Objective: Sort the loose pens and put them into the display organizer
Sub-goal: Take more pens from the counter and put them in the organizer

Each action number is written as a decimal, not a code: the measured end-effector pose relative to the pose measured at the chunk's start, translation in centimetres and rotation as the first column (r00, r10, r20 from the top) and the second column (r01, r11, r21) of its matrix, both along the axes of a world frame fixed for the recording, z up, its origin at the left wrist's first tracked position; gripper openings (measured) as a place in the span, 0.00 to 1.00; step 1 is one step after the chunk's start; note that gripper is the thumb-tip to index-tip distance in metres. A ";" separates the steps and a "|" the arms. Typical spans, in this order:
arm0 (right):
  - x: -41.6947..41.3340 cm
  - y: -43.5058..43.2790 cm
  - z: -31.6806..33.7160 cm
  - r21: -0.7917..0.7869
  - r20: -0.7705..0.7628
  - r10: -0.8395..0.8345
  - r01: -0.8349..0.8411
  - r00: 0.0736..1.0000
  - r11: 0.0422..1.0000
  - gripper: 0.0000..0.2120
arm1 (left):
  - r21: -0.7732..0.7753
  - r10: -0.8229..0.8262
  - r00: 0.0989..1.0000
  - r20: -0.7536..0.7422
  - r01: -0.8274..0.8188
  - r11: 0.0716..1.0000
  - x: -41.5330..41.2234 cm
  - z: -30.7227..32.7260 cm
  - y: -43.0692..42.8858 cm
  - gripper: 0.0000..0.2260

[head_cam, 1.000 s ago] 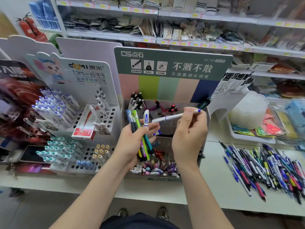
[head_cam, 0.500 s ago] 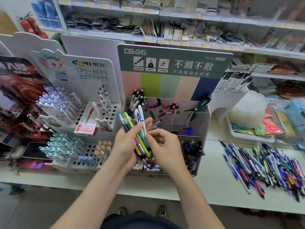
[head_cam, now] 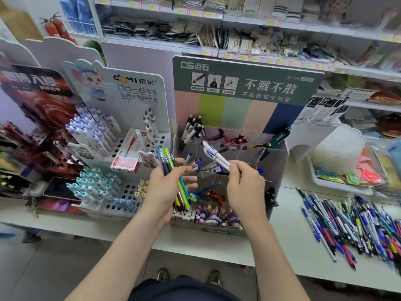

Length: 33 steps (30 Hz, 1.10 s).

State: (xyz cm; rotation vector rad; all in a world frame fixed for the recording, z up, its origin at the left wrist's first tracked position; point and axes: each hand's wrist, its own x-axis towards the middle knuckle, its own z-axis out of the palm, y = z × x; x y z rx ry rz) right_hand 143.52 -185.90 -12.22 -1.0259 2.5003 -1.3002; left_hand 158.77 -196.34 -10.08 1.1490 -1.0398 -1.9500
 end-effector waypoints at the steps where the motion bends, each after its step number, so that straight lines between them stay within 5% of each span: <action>1: -0.6 -0.1 -0.2 0.113 -0.039 0.016 -0.012 0.999 0.994 0.13 | -0.009 -0.006 1.000 0.019 0.006 1.000 0.2 -0.1 -0.1 0.11; 4: -1.3 -1.0 0.1 0.280 -0.044 0.108 -0.091 0.993 0.956 0.14 | -0.032 -0.027 0.999 0.046 0.028 0.999 0.3 -0.4 -0.2 0.12; 12: 0.2 -3.2 1.2 0.219 -0.041 -0.017 0.025 0.999 0.975 0.24 | -0.071 -0.098 0.991 0.089 0.105 0.992 0.3 -0.7 -0.3 0.07; 17: 0.5 -3.3 0.9 0.205 0.127 0.169 -0.192 0.977 0.960 0.25 | -0.036 -0.167 0.986 0.001 0.167 0.985 0.4 -1.0 -0.3 0.08; 22: 1.6 -2.9 0.8 0.011 -0.094 0.027 -0.026 0.995 1.000 0.15 | -0.111 -0.297 0.955 0.027 0.298 0.948 0.4 -1.1 -0.3 0.12; 25: 2.3 -1.9 2.1 -0.132 0.178 0.145 -0.123 0.973 0.984 0.08 | -0.102 -0.371 0.926 -0.065 0.364 0.926 0.3 -0.9 0.0 0.14; 28: 2.9 -1.3 2.9 -0.222 0.565 0.327 -0.243 0.757 0.944 0.13 | -0.133 -0.442 0.891 -0.106 0.428 0.894 0.1 -1.0 0.1 0.15; 33: 2.9 -1.1 3.0 -0.315 0.756 0.301 -0.080 0.581 0.946 0.12 | -0.132 -0.518 0.845 -0.136 0.503 0.854 0.1 -0.7 0.2 0.14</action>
